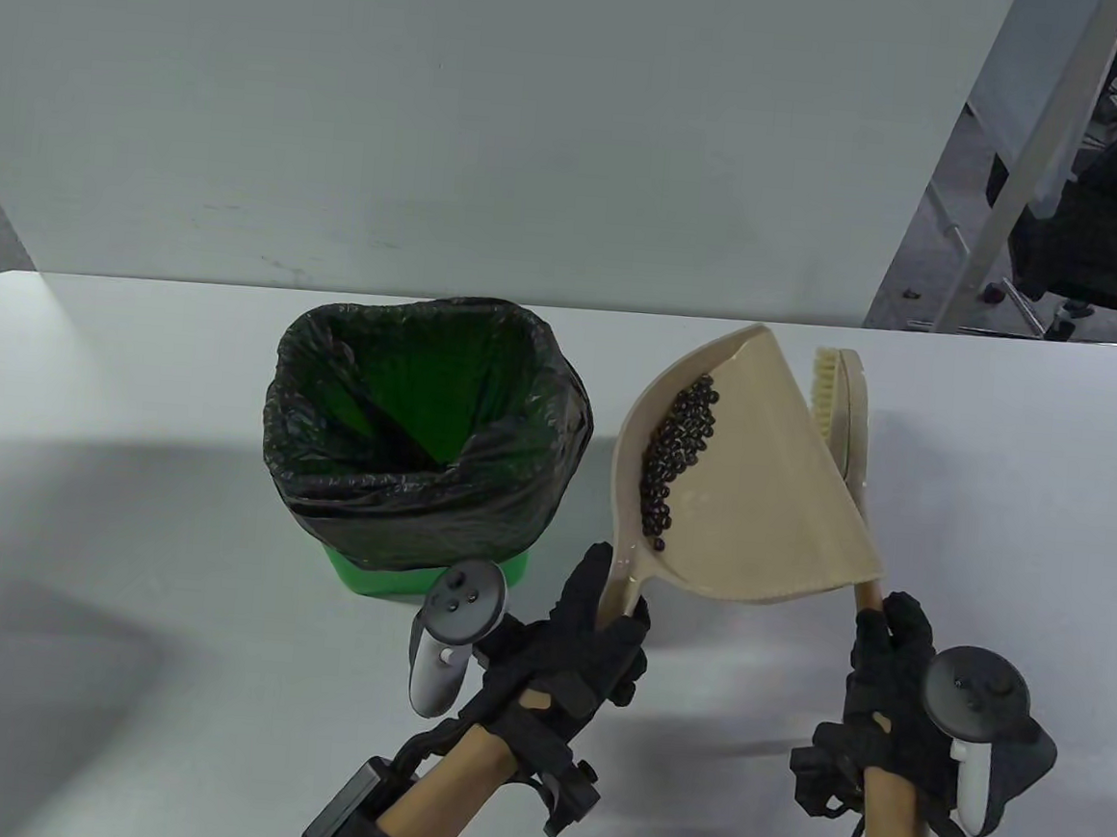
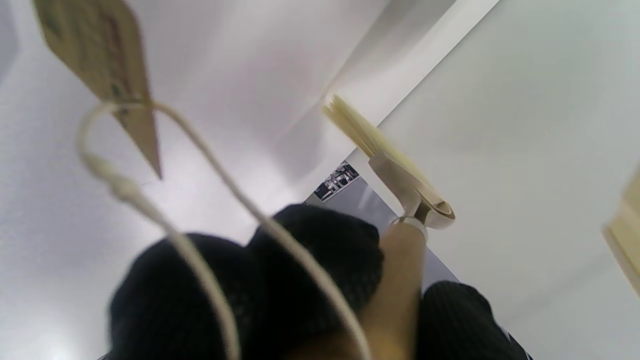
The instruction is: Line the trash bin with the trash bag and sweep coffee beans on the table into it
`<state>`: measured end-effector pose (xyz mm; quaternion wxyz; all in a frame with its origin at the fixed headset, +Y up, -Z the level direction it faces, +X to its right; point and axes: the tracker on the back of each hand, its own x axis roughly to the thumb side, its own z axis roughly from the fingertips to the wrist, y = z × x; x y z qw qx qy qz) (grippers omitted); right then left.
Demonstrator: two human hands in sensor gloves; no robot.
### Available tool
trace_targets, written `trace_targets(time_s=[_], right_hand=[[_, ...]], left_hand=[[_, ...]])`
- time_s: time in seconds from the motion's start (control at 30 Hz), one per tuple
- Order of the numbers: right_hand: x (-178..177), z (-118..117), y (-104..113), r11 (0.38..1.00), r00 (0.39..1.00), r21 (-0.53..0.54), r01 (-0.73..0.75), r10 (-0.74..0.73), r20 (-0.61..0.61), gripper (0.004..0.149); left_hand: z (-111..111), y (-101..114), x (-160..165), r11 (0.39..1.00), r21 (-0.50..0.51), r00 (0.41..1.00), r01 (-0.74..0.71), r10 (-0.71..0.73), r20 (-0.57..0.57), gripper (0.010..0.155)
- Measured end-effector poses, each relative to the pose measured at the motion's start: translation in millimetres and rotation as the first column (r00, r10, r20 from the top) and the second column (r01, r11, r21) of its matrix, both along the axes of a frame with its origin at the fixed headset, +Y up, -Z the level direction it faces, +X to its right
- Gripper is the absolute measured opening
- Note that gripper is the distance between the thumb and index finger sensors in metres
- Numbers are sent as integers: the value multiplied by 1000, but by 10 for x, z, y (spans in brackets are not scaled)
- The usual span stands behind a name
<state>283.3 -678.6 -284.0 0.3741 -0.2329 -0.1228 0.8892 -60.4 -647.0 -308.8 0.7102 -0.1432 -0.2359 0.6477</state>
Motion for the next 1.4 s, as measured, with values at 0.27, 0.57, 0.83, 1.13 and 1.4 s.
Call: trace_targets(time_s=[0.27, 0.57, 0.83, 1.13, 1.4], right_hand=[[-51, -19, -7, 1000, 999, -8, -27, 27, -29, 56], [-81, -31, -8, 999, 998, -11, -46, 45, -50, 56], [-113, -37, -7, 998, 996, -13, -68, 67, -66, 56], [-125, -42, -7, 997, 994, -13, -75, 74, -75, 56], [-131, -50, -8, 996, 993, -12, -86, 85, -79, 56]], left_hand=[[169, 718, -483, 975, 218, 975, 43, 6, -222, 81], [184, 902, -1445, 965, 188, 848, 181, -56, -526, 82], [206, 835, -1831, 880, 96, 614, 464, -242, -751, 82], [218, 802, -1791, 697, 47, 394, 716, -347, -851, 81], [177, 689, -1752, 623, 10, 319, 782, -386, -865, 81]])
